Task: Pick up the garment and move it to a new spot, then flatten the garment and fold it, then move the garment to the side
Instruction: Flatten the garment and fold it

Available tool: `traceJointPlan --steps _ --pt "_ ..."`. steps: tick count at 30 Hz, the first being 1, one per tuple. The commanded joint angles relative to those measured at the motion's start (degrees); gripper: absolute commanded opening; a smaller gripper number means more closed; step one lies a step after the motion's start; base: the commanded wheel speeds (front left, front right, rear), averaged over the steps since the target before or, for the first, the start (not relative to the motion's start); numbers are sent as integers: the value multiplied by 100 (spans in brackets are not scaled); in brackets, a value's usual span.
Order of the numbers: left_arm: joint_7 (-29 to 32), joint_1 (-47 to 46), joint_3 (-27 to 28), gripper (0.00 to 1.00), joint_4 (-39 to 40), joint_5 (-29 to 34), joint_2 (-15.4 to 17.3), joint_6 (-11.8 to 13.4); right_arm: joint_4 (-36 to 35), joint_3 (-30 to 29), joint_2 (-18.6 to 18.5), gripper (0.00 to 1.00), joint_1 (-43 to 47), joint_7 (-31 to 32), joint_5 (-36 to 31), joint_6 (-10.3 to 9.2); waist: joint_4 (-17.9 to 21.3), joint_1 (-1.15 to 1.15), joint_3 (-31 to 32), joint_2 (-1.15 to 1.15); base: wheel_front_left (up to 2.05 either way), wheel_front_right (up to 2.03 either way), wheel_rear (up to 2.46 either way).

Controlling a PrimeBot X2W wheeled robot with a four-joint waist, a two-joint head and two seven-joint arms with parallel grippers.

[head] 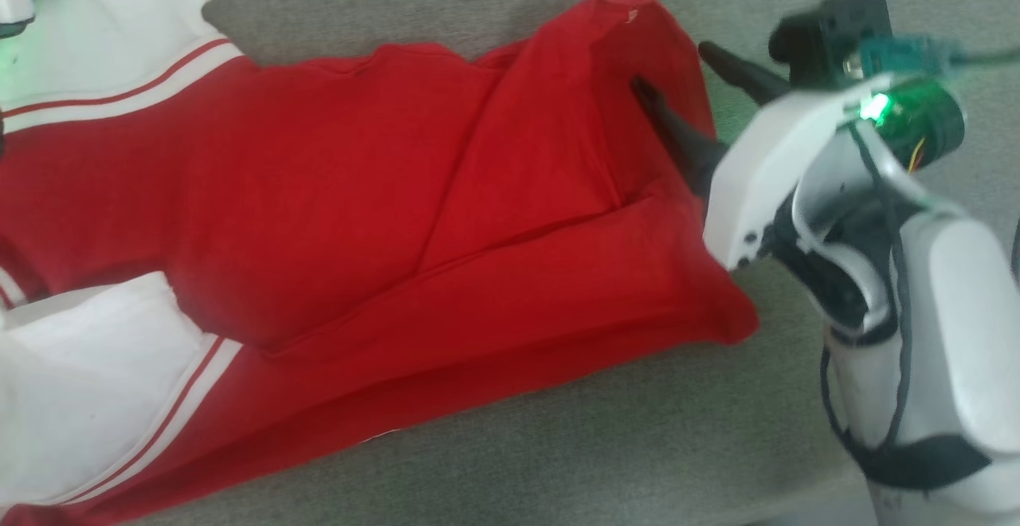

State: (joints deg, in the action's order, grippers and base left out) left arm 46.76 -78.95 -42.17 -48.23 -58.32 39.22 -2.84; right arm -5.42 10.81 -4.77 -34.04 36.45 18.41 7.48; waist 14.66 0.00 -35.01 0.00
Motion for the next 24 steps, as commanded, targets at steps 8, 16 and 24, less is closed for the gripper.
traceJointPlan --steps 8,16,24 --pt "-120 143 -238 0 -212 96 -378 -137 323 3 54 100 -849 1022 -318 2 -264 0 -108 0 0 0 0" --pt "-324 -81 -271 0 -336 134 -552 -277 1244 278 82 100 -1460 1404 -285 2 -445 0 -194 0 0 0 0" --pt "-724 -218 -225 0 -485 85 -708 -373 1680 319 -21 0 -1680 970 -254 1 -646 0 25 0 0 0 0"
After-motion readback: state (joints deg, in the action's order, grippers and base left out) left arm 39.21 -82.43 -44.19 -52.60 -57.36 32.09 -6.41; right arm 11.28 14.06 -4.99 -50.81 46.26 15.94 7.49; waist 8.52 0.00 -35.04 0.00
